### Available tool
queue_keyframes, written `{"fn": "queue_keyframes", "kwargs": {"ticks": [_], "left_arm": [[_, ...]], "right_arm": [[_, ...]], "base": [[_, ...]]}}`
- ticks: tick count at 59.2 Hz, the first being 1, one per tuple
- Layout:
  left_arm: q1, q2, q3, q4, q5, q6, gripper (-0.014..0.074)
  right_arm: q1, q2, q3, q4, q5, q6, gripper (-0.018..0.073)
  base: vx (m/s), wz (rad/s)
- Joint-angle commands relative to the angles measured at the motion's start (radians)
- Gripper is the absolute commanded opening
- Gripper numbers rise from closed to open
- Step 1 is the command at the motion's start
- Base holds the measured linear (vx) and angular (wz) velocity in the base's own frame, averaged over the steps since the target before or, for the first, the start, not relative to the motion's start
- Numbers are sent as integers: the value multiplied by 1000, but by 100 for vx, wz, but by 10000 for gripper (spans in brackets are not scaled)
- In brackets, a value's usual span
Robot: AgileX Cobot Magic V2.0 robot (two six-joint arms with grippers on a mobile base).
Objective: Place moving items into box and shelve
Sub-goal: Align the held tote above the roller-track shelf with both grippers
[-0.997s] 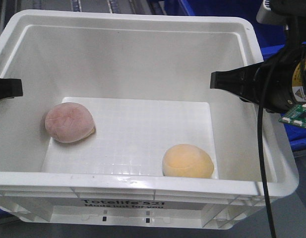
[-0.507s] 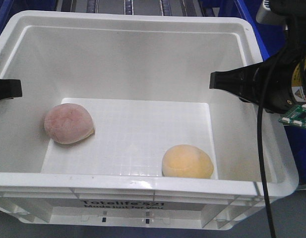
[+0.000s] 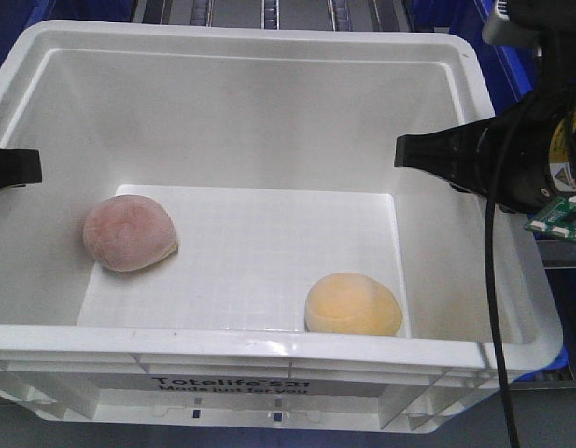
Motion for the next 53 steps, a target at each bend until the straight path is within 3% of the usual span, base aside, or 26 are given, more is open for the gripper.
{"fn": "queue_keyframes", "kwargs": {"ticks": [1,53], "left_arm": [[4,-24,-42,115,-79,-14,109],[4,-24,-42,115,-79,-14,109]], "right_arm": [[-8,-34,-35,-143,-11,1,-11],[-8,-34,-35,-143,-11,1,-11]], "base": [[10,2],[13,-5]]}}
